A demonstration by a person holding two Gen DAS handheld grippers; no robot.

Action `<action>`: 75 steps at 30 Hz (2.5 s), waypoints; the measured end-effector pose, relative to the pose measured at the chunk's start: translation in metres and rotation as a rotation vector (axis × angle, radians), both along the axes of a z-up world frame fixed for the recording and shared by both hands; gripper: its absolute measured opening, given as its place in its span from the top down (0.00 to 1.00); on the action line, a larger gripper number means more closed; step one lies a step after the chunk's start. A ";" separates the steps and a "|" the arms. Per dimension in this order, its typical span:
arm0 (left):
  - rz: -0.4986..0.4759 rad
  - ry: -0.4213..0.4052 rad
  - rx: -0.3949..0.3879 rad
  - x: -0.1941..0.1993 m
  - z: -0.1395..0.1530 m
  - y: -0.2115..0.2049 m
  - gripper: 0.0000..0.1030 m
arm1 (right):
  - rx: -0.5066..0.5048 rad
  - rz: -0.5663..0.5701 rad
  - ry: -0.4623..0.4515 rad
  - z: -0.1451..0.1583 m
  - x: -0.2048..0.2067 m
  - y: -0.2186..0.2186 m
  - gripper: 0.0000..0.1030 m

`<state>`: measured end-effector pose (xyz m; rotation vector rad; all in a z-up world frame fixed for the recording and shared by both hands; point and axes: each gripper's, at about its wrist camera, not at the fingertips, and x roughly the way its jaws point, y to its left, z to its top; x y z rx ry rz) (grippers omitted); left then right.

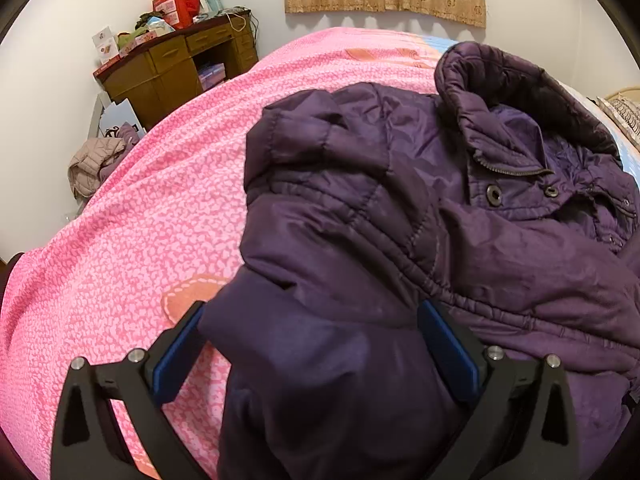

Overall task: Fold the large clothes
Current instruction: 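Press the folded sleeves flat on the jacket with both grippers, then grasp the purple jacket's edge with both grippers and lift it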

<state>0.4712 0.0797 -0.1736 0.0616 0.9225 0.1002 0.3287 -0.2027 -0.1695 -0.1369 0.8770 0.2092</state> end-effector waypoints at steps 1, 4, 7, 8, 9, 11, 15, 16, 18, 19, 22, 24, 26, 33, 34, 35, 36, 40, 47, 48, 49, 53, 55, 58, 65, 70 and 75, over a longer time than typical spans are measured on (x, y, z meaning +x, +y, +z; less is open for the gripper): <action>0.000 -0.001 -0.002 0.000 0.000 0.002 0.00 | -0.001 -0.001 -0.001 0.000 -0.001 0.000 0.37; 0.000 -0.001 -0.012 -0.001 -0.001 0.003 0.00 | 0.001 -0.001 -0.002 0.000 -0.001 0.000 0.37; 0.000 -0.001 -0.018 -0.001 -0.002 0.004 0.00 | 0.000 -0.001 -0.002 0.000 -0.001 0.000 0.37; 0.000 -0.001 -0.021 -0.001 -0.002 0.004 0.00 | 0.001 -0.001 -0.003 0.000 -0.001 0.000 0.37; 0.000 -0.002 -0.025 -0.001 -0.002 0.004 0.00 | 0.002 -0.001 -0.004 0.000 -0.001 0.000 0.37; 0.001 -0.002 -0.030 -0.001 -0.002 0.004 0.00 | -0.001 -0.003 -0.006 0.000 -0.002 0.001 0.37; 0.001 -0.002 -0.031 -0.001 -0.001 0.005 0.00 | 0.000 -0.005 -0.009 0.000 -0.002 0.000 0.37; 0.002 -0.002 -0.030 -0.002 0.000 0.005 0.00 | 0.002 -0.006 -0.010 0.000 -0.002 0.000 0.37; 0.001 -0.005 -0.022 -0.003 0.000 0.005 0.00 | 0.003 -0.007 -0.013 -0.001 -0.003 -0.001 0.37; 0.002 -0.005 -0.019 -0.002 0.001 0.004 0.00 | 0.003 -0.007 -0.014 -0.001 -0.003 -0.001 0.37; -0.002 -0.007 -0.004 -0.002 0.000 0.001 0.00 | 0.006 -0.007 -0.015 0.000 -0.004 -0.001 0.37; -0.002 -0.008 -0.004 -0.002 0.001 0.001 0.00 | 0.005 -0.008 -0.017 0.000 -0.004 0.000 0.37; -0.002 -0.008 -0.007 -0.002 0.000 0.001 0.00 | 0.003 -0.009 -0.019 0.000 -0.005 0.000 0.37; -0.001 -0.012 0.002 -0.002 0.002 -0.002 0.00 | 0.003 -0.008 -0.019 -0.001 -0.005 0.000 0.37; -0.001 -0.011 0.001 -0.002 0.002 -0.002 0.00 | 0.003 -0.009 -0.020 -0.001 -0.005 0.000 0.37; -0.001 -0.011 0.001 -0.002 0.002 -0.003 0.00 | 0.004 -0.009 -0.020 -0.001 -0.005 0.000 0.37; -0.001 -0.012 0.001 -0.002 0.002 -0.003 0.00 | 0.002 -0.009 -0.021 -0.001 -0.005 0.001 0.37; -0.001 -0.010 0.001 -0.002 0.003 -0.002 0.00 | -0.005 -0.006 -0.021 0.000 -0.004 0.000 0.36; 0.004 -0.067 -0.055 -0.018 0.054 0.012 0.00 | 0.176 0.038 -0.031 0.051 -0.004 -0.041 0.36; -0.001 -0.089 -0.055 -0.019 0.063 0.013 0.00 | 0.188 0.022 -0.066 0.064 -0.001 -0.050 0.36; -0.009 -0.118 -0.055 -0.019 0.075 0.013 0.00 | 0.202 0.008 -0.099 0.077 0.004 -0.059 0.36; -0.057 -0.170 -0.076 -0.002 0.107 0.001 0.00 | 0.200 -0.032 -0.120 0.107 0.051 -0.082 0.36; -0.090 -0.171 -0.079 0.013 0.113 -0.013 0.00 | 0.183 -0.045 -0.115 0.112 0.079 -0.087 0.36; -0.119 -0.196 -0.036 0.033 0.112 -0.033 0.00 | 0.139 -0.060 -0.097 0.111 0.128 -0.090 0.36; -0.186 -0.160 0.017 0.096 0.098 -0.072 0.00 | 0.055 -0.018 -0.044 0.086 0.212 -0.068 0.36; -0.215 -0.129 0.091 0.128 0.081 -0.086 0.04 | -0.077 0.011 -0.024 0.057 0.252 -0.056 0.70; -0.339 -0.111 0.069 0.123 0.080 -0.088 0.84 | -0.132 0.082 -0.027 0.050 0.240 -0.051 0.88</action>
